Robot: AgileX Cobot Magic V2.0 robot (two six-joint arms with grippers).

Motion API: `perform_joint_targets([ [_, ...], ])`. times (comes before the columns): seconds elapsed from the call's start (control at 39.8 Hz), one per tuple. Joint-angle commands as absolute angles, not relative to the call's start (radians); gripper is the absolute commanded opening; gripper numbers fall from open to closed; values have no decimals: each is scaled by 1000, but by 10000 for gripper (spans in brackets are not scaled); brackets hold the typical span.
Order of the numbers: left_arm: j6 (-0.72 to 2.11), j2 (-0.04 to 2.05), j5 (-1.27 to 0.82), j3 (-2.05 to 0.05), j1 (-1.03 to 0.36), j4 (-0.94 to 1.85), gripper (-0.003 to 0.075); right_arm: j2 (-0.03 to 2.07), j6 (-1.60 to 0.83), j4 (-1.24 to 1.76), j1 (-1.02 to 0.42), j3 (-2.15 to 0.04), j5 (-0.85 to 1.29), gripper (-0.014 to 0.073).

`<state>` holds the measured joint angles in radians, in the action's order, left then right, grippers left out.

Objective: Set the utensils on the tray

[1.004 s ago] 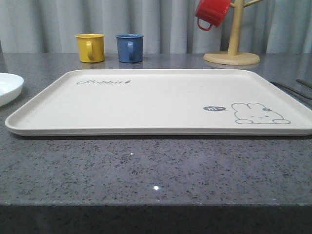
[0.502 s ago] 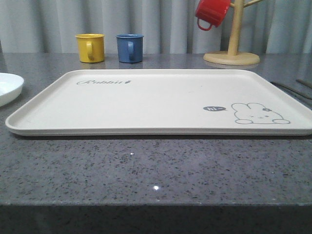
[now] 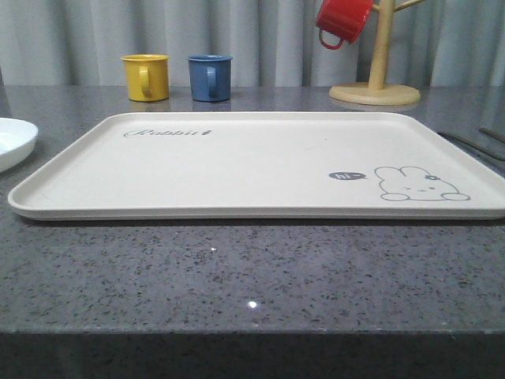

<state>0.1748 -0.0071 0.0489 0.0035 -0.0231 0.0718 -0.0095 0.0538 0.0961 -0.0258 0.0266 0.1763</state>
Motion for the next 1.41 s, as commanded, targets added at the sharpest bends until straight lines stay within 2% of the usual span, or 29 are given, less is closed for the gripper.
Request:
perform_joint_targets([
  [0.0,169,-23,181,-75,-22,78,-18,-26,48,102,-19,-48,75,-68],
  [0.2,169,90,31,-316,-22,-23,-18,15,48,101,-19,-282,216,-67],
  [0.35,169,287,-126,-467,-22,-22,-18,183,48,101,-19,-469,304,-62],
  [0.5,169,425,-146,-523,-22,-22,-18,350,48,101,-19,-570,304,-59],
  [0.68,169,443,-132,-523,-22,-22,-18,411,48,101,-19,-586,303,-53],
  [0.78,169,443,-132,-523,-22,-22,-10,411,48,101,-19,-586,304,6],
  [0.88,169,443,-132,-523,-22,-20,83,411,48,101,-19,-586,304,174],
  [1.0,169,443,-132,-523,-22,14,345,411,48,101,-19,-586,304,461],
  [1.08,169,443,-132,-523,-22,28,510,411,48,101,-19,-586,304,578],
  [1.13,169,443,-132,-523,-22,30,593,411,48,101,-19,-586,304,619],
  [1.18,169,443,-132,-523,-22,30,625,411,48,101,-19,-586,304,629],
  [1.38,169,445,-120,-523,-22,30,619,411,48,101,-19,-586,304,624],
])
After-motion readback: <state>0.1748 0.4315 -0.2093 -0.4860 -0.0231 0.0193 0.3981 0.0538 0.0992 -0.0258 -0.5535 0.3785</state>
